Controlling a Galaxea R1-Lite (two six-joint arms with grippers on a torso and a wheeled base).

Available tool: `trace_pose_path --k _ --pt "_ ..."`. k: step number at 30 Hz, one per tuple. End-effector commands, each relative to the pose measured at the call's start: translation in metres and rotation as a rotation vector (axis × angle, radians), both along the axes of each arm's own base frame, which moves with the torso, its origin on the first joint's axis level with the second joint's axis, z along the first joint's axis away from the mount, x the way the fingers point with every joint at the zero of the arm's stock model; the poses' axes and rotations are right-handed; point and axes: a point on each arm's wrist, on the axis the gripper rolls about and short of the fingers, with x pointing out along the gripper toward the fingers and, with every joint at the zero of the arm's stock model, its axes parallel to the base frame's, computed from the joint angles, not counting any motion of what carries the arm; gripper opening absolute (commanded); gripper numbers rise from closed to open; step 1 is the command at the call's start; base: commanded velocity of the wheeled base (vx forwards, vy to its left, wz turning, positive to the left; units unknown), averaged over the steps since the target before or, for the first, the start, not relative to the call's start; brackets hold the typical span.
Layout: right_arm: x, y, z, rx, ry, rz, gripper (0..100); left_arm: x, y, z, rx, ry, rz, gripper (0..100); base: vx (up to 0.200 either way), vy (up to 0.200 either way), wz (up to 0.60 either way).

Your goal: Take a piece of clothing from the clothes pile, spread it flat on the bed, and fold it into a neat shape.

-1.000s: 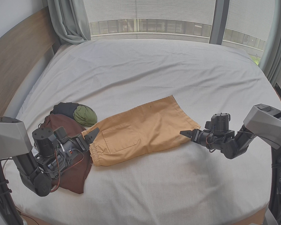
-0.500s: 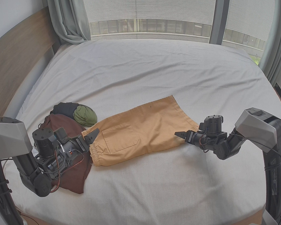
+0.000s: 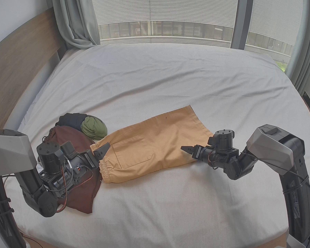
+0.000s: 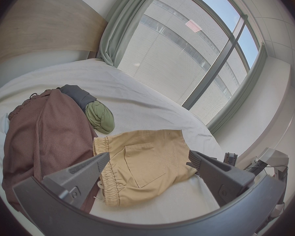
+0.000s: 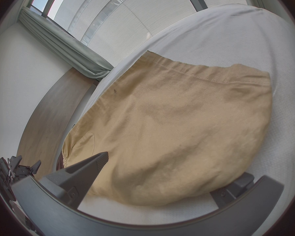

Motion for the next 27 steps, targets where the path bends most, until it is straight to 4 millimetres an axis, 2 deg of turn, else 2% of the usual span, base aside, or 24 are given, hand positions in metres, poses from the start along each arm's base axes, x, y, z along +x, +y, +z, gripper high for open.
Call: trace_pose_path --k 1,12,13,22,27 --pt "0.001 0.004 -0.020 -0.002 0.010 0.008 100 0.001 0.000 -0.004 0.003 0.010 0.000 100 0.000 0.000 0.00" --pt "0.006 0.011 -0.021 0.005 -0.037 -0.022 100 0.002 0.000 -0.007 0.003 0.018 0.000 100 0.000 0.000 0.00" --pt "0.006 0.011 -0.021 0.006 -0.038 -0.022 0 0.002 -0.001 -0.007 0.003 0.018 0.000 100 0.000 0.000 0.00" --pt "-0.002 0.009 -0.025 0.024 -0.039 -0.028 0 0.003 0.000 -0.006 -0.005 0.017 0.005 100 0.000 0.000 0.00" --pt "-0.014 0.004 -0.018 0.027 -0.060 -0.027 0 0.003 0.000 -0.006 -0.010 0.021 0.006 100 0.000 0.000 0.00"
